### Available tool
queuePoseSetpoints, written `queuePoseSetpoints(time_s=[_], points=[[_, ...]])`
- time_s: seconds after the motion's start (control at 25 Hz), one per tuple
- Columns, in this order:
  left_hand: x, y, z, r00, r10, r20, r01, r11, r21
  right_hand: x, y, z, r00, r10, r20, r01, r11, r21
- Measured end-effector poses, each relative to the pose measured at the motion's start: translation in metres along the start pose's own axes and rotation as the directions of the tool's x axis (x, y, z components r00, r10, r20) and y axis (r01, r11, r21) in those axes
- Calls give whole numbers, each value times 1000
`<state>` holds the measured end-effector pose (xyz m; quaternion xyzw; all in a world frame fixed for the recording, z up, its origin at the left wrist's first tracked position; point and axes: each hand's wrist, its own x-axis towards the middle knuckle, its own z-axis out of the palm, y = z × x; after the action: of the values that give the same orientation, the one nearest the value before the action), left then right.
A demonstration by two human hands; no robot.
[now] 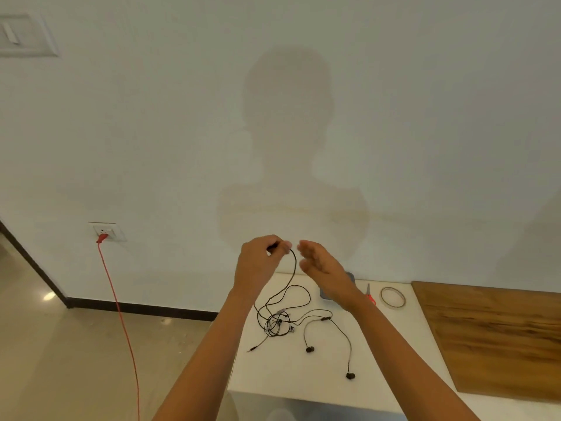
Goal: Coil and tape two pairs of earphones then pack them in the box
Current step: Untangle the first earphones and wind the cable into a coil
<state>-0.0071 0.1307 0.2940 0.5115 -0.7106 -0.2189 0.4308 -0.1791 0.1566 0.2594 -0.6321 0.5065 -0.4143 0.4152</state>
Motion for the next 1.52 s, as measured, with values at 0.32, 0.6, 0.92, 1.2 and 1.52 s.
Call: queuePoseSetpoints(time_s=[0.32,0.6,0.92,1.2,1.52], points=[[-10,-18,-21,946,-186,265,154,978,138,-2,7,-23,872,-30,-489,-68,981,-182],[-20,-2,-7,913,-232,335,241,970,15,-14,1,-11,994,109,-16,-108,945,-309],[-22,-6,-22,916,-254,310,266,964,4,-7,6,-23,930,-37,-366,-33,983,-183],[-26,3,-12,895,-275,350,333,936,-113,-17,9,-12,996,54,-76,-75,948,-309],[-29,6,-15,886,-293,360,382,900,-207,-10,-6,-11,970,-49,-238,38,998,-51]])
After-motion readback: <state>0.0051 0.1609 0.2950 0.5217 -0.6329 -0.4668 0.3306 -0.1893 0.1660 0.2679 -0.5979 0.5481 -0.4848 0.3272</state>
